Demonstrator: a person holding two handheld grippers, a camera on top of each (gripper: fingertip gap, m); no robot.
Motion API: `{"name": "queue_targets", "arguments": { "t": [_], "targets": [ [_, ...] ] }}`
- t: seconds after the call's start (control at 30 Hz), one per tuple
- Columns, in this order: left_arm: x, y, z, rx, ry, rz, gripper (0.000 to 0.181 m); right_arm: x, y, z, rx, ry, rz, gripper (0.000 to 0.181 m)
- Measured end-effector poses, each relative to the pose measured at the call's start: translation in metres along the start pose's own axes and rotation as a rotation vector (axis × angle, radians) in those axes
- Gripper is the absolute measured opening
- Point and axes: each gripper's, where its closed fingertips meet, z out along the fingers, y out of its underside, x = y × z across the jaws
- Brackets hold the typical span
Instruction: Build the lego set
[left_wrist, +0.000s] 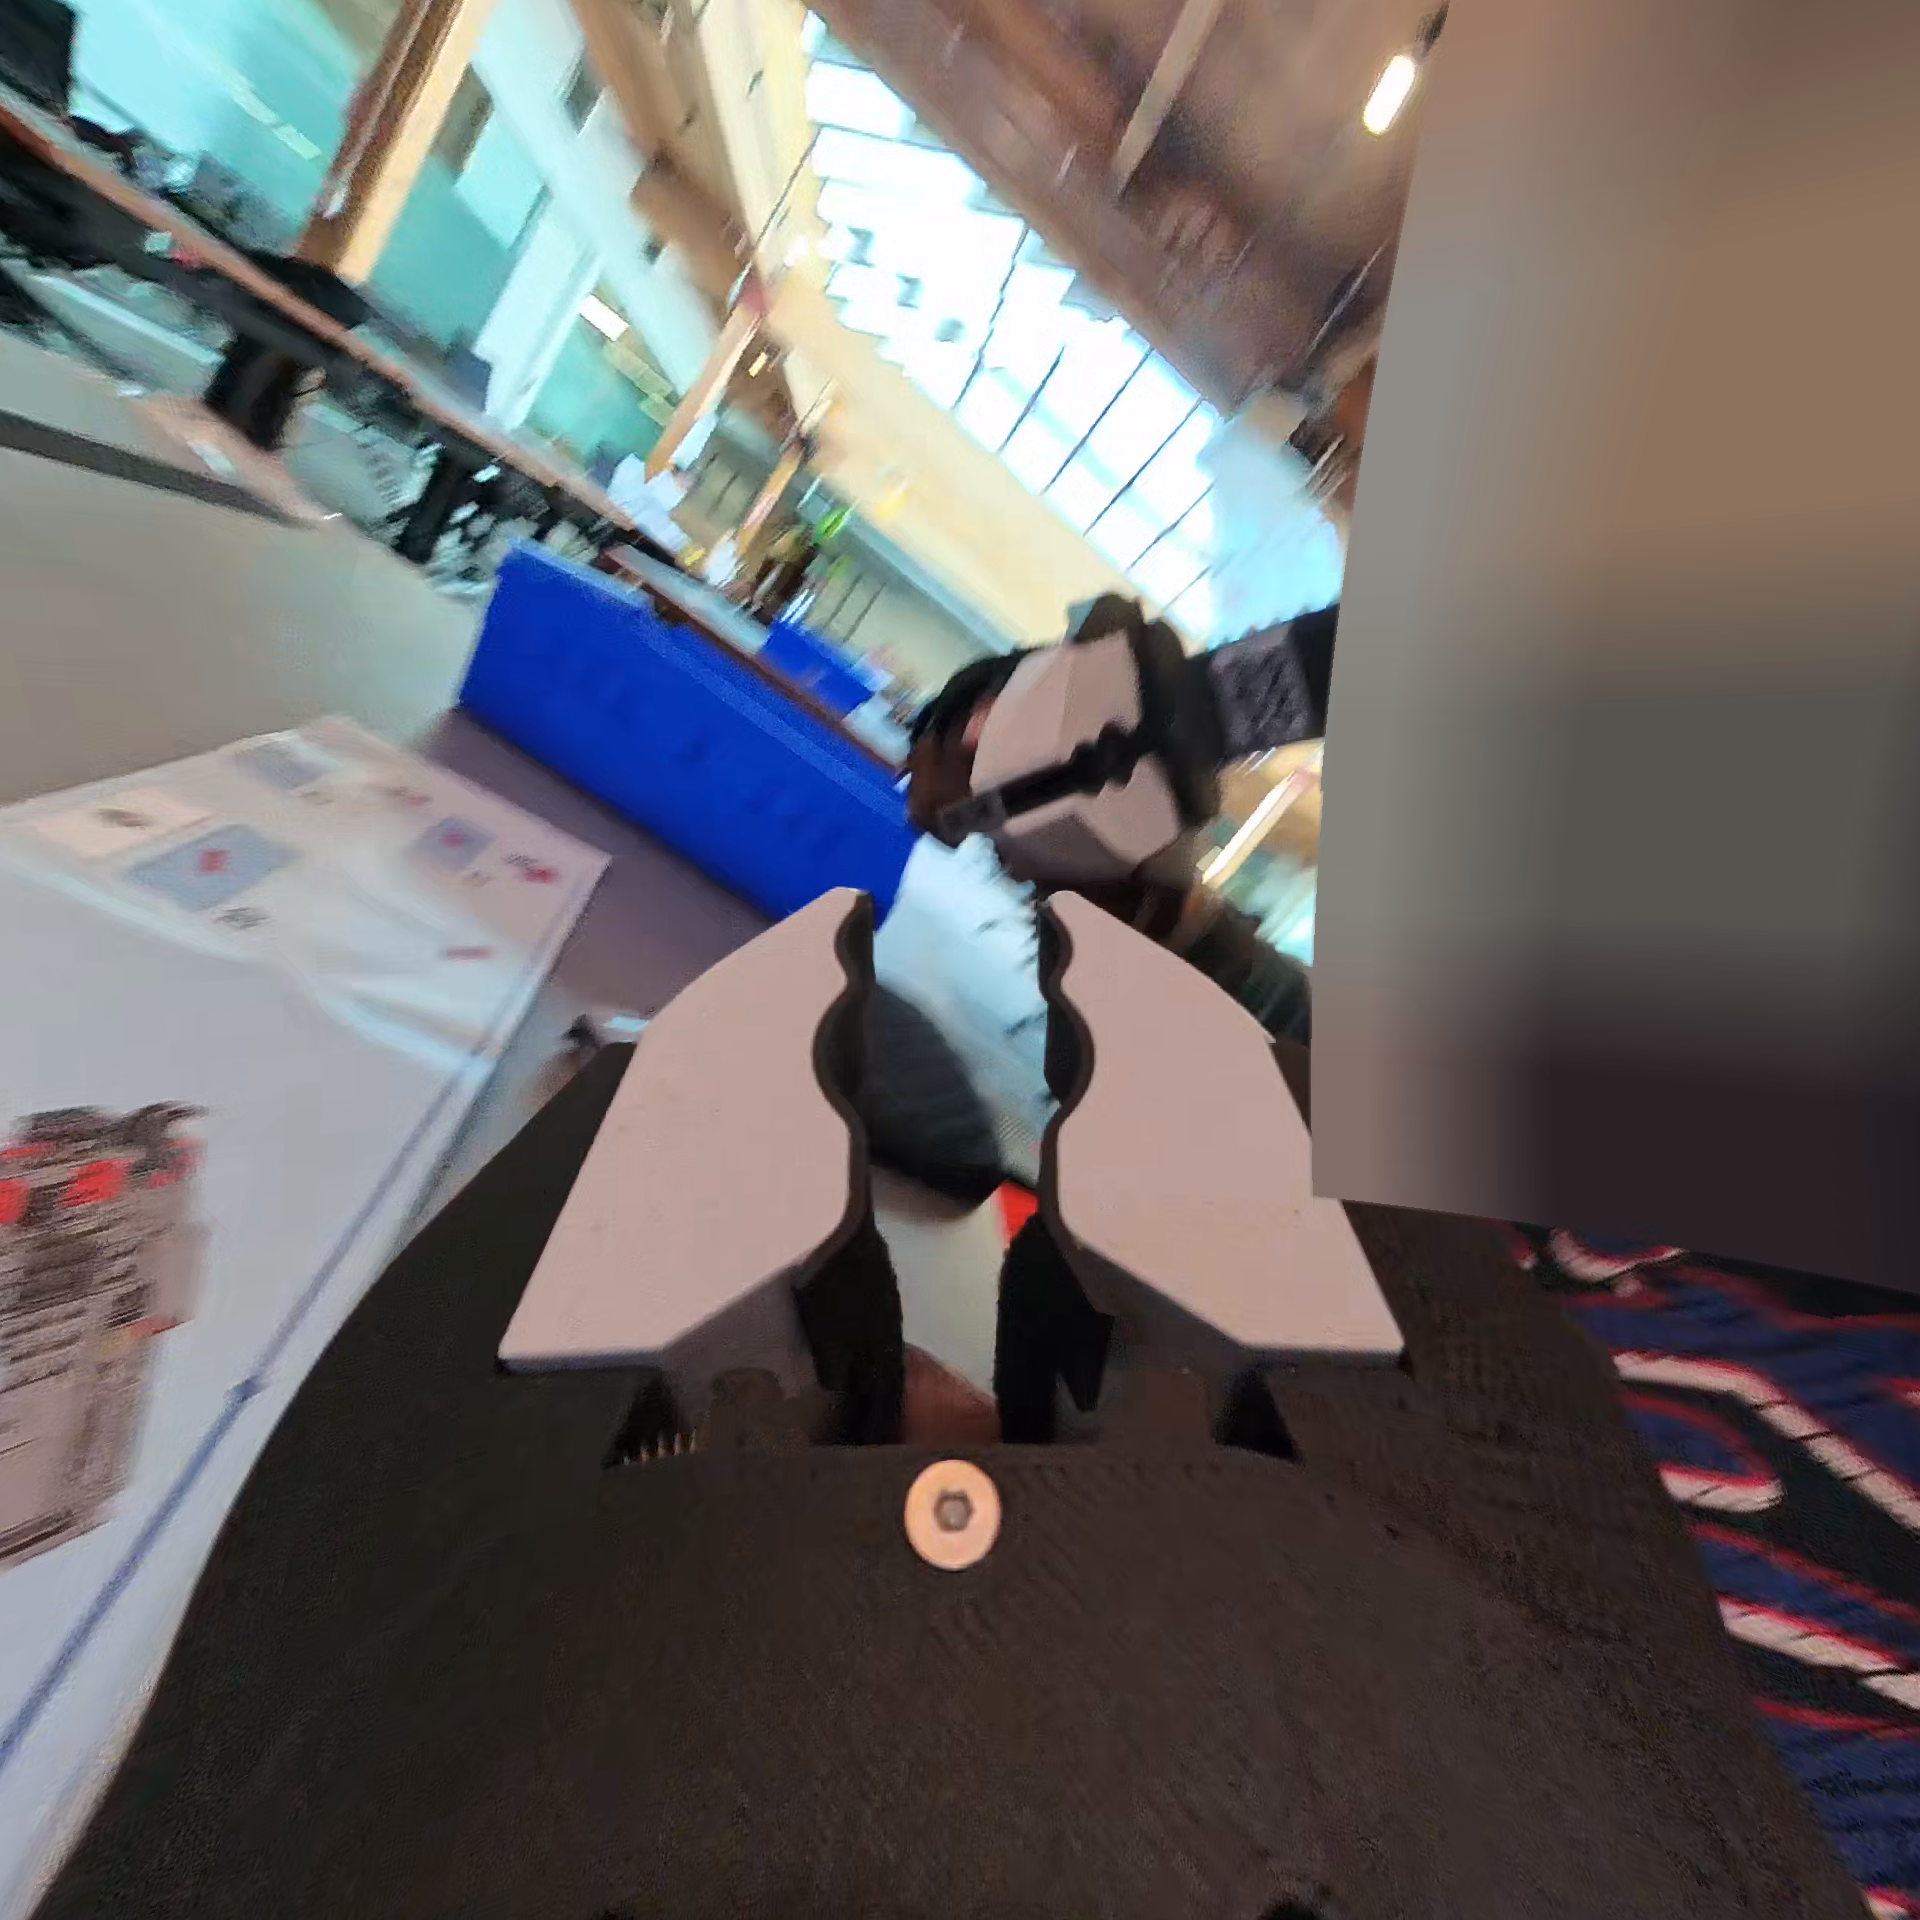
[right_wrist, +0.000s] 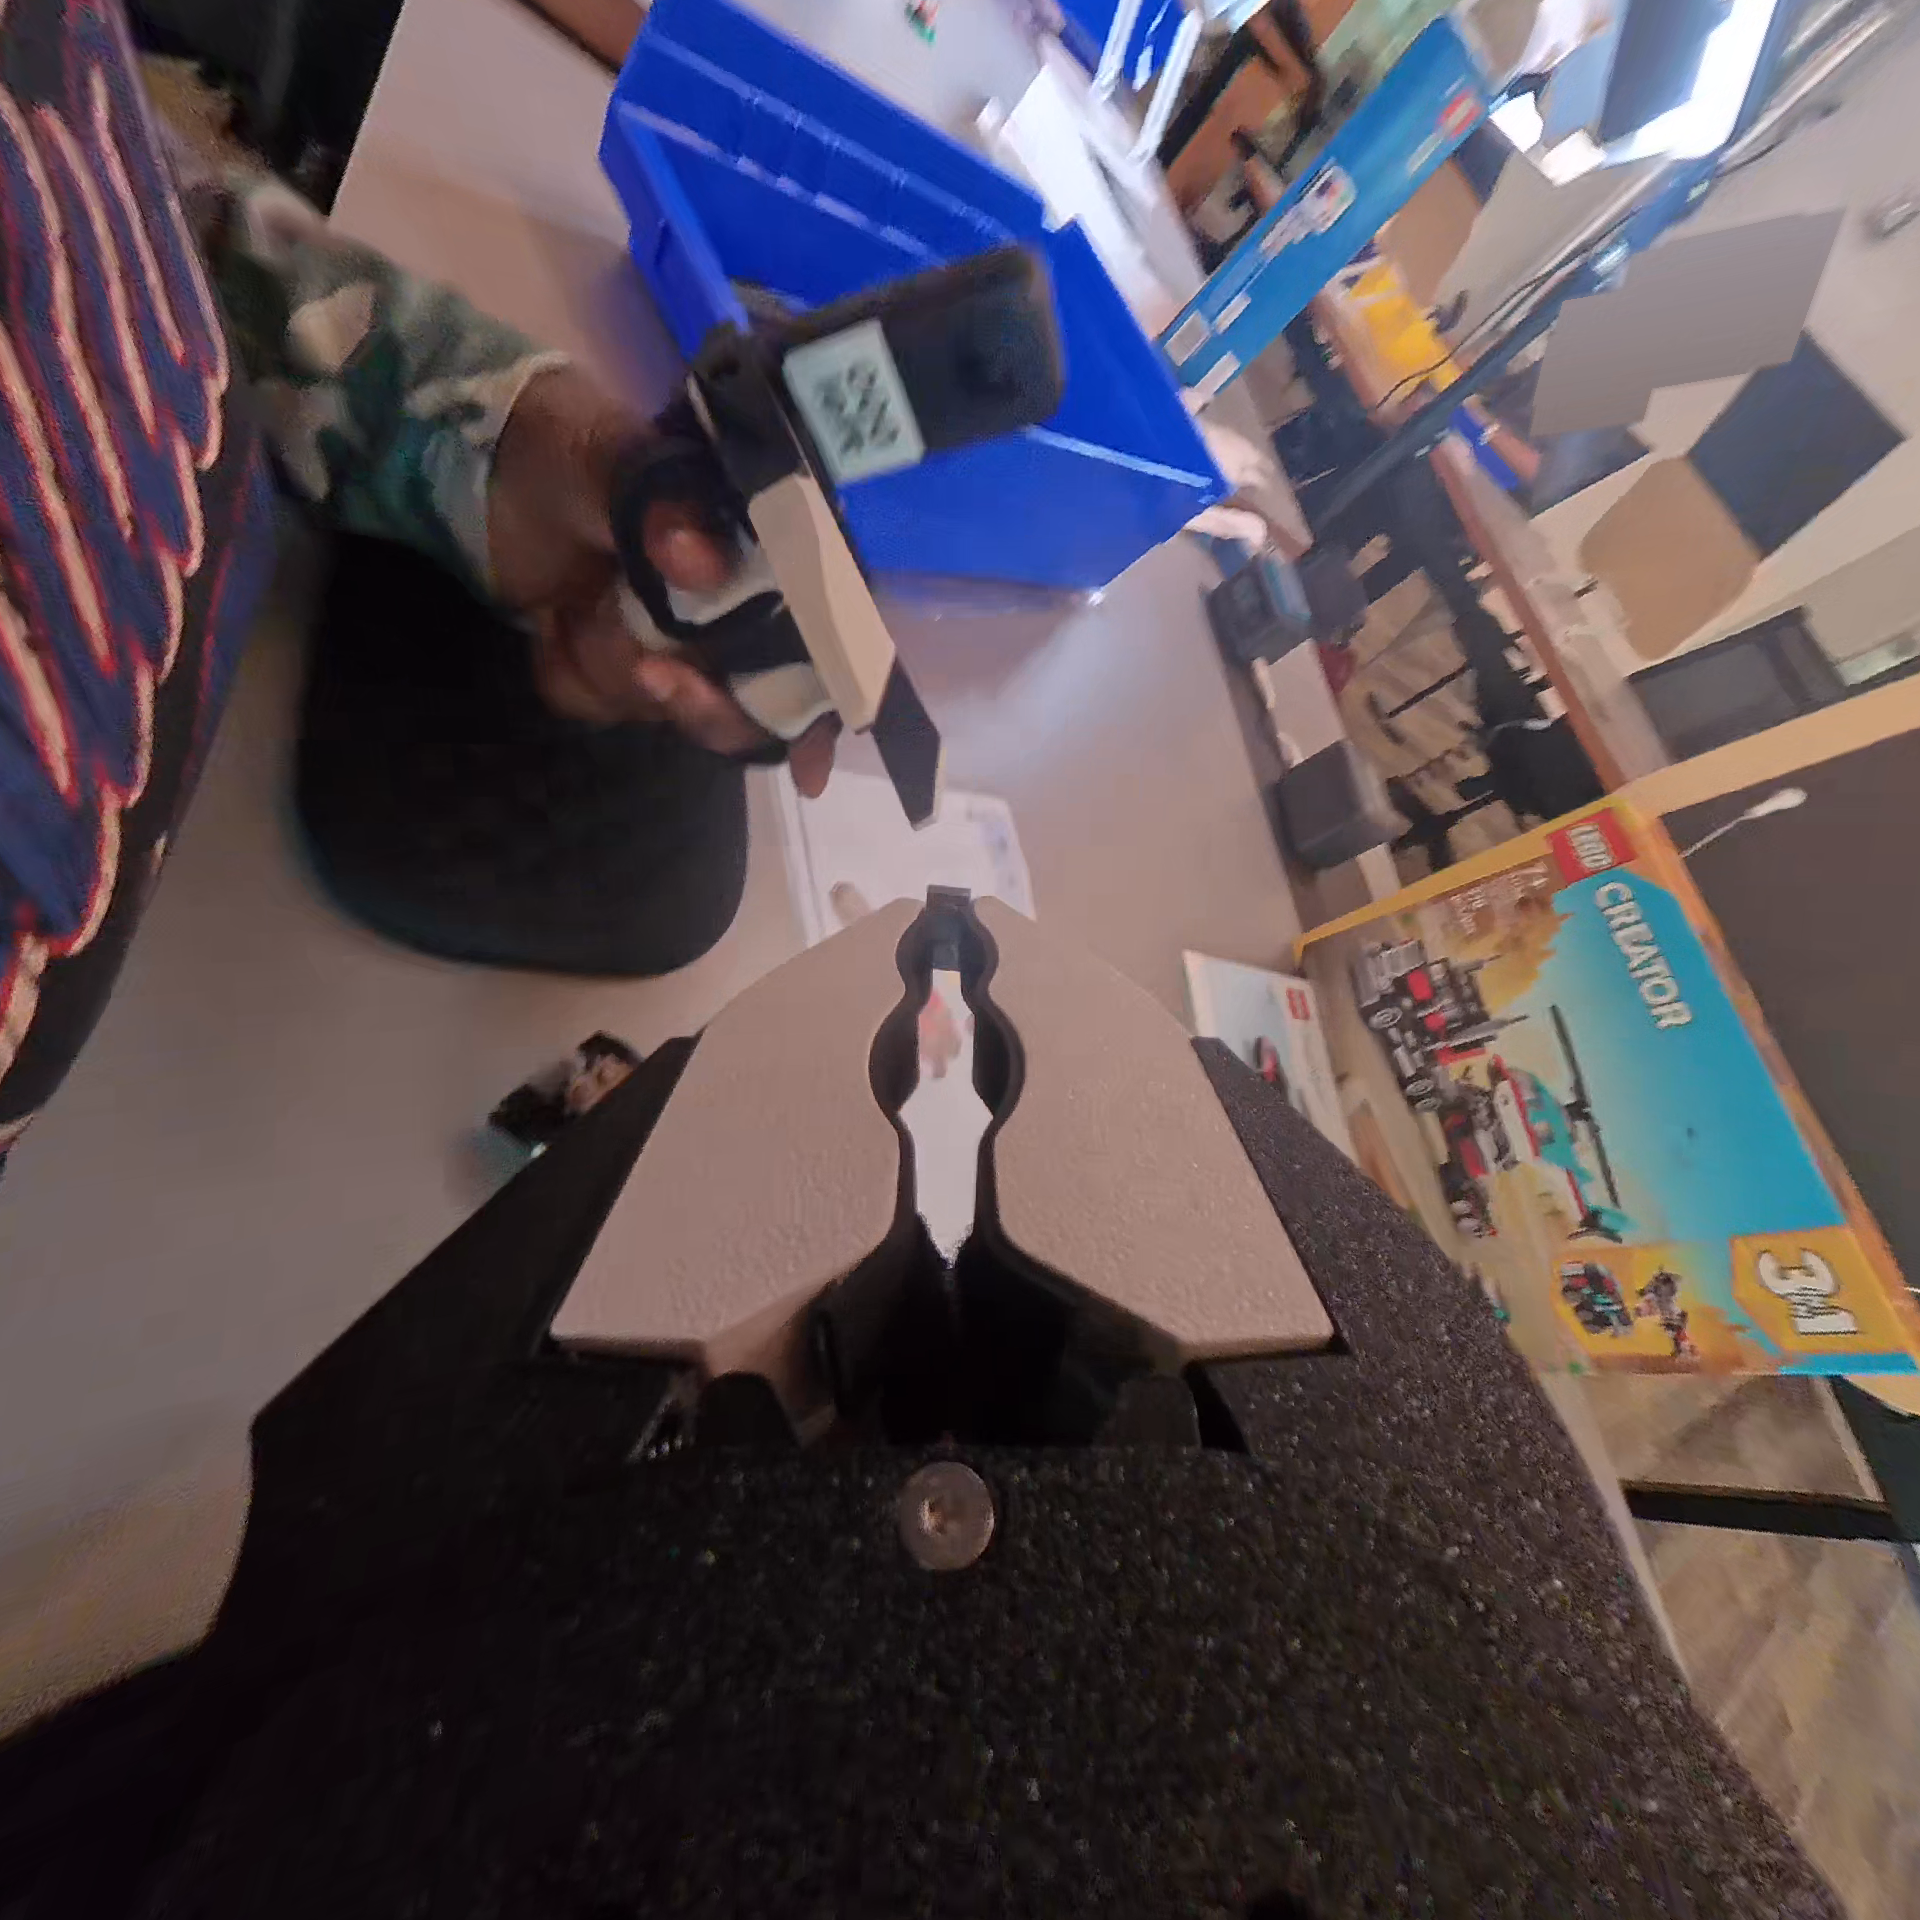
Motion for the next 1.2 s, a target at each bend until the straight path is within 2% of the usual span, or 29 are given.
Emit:
{"name": "queue_targets", "arguments": {
  "t": [0.07, 0.2, 0.4, 0.47, 0.63, 0.8, 0.9, 1.0, 1.07, 1.13, 1.2],
  "targets": [
    [-0.004, 0.012, 0.000, -0.110, -0.086, 0.109, 0.033, -0.005, 0.009, -0.002, -0.036, -0.063, 0.005, 0.005],
    [-0.011, 0.040, 0.002, -0.253, -0.230, 0.166, 0.037, -0.022, 0.028, -0.004, -0.112, -0.238, -0.015, 0.005],
    [-0.026, 0.066, 0.002, -0.398, -0.556, 0.306, 0.038, -0.044, 0.056, -0.001, -0.231, -0.540, -0.053, 0.004],
    [-0.028, 0.077, 0.005, -0.442, -0.614, 0.307, 0.038, -0.049, 0.063, 0.002, -0.258, -0.623, -0.079, 0.004],
    [-0.035, 0.095, 0.007, -0.463, -0.754, 0.314, 0.037, -0.069, 0.075, 0.009, -0.298, -0.833, -0.116, 0.004],
    [-0.039, 0.100, 0.003, -0.448, -0.833, 0.341, 0.033, -0.080, 0.078, 0.019, -0.293, -0.938, -0.192, 0.004],
    [-0.041, 0.103, 0.001, -0.449, -0.845, 0.321, 0.029, -0.079, 0.078, 0.023, -0.312, -0.943, -0.188, 0.004],
    [-0.040, 0.102, 0.000, -0.426, -0.837, 0.317, 0.028, -0.073, 0.076, 0.026, -0.402, -0.880, 0.037, 0.004],
    [-0.039, 0.102, 0.001, -0.424, -0.828, 0.309, 0.028, -0.070, 0.072, 0.024, -0.469, -0.812, 0.322, 0.004],
    [-0.039, 0.103, 0.002, -0.423, -0.823, 0.309, 0.028, -0.071, 0.064, 0.019, -0.480, -0.761, 0.617, 0.004],
    [-0.038, 0.103, 0.003, -0.415, -0.807, 0.306, 0.028, -0.072, 0.061, 0.018, -0.472, -0.682, 0.829, 0.005]
  ]
}}
